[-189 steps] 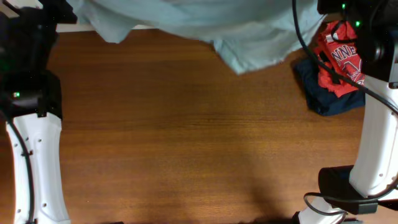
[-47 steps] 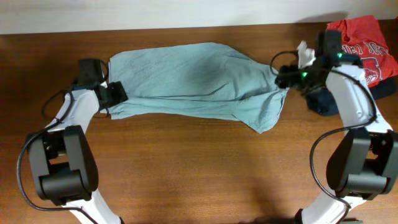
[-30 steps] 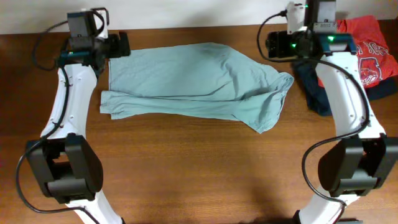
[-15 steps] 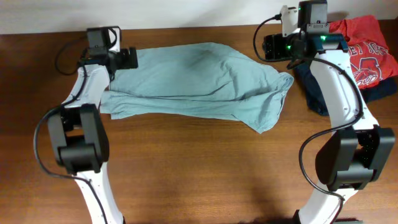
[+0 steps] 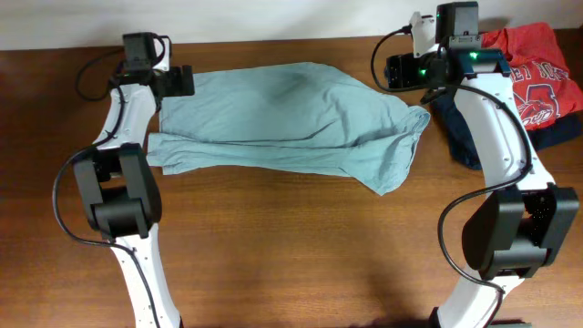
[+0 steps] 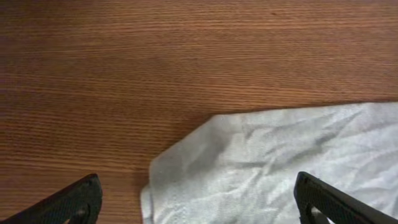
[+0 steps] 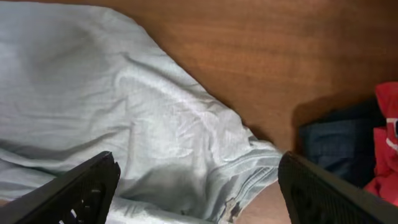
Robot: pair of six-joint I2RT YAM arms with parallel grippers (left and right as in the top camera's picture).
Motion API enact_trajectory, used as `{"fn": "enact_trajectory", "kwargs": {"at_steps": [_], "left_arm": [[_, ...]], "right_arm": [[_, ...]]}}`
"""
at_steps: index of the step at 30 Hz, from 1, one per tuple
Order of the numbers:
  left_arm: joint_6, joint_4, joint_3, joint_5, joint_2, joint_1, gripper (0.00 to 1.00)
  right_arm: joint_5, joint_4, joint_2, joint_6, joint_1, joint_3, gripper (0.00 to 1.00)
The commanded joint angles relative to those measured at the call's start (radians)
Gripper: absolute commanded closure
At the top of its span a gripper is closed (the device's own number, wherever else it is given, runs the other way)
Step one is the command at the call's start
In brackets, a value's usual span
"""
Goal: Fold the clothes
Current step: 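Lower both grippers onto the shirt's top left and right corners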
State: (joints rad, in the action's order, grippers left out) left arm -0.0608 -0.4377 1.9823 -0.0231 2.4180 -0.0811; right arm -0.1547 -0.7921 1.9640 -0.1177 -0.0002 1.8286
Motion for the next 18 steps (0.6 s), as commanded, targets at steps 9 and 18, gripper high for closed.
{"fn": "enact_trajectory", "kwargs": {"at_steps": [9, 18], "left_arm": [[-0.016, 0.063, 0.016, 0.035, 0.084, -0.001, 0.03], [-0.016, 0.103, 0.016, 0.026, 0.096, 0.000, 0.34]], "right_arm": [[0.008, -0.036, 0.005, -0.009, 0.000, 0.014, 0.14], [0.008, -0.063, 0.005, -0.010, 0.000, 0.014, 0.15]]}}
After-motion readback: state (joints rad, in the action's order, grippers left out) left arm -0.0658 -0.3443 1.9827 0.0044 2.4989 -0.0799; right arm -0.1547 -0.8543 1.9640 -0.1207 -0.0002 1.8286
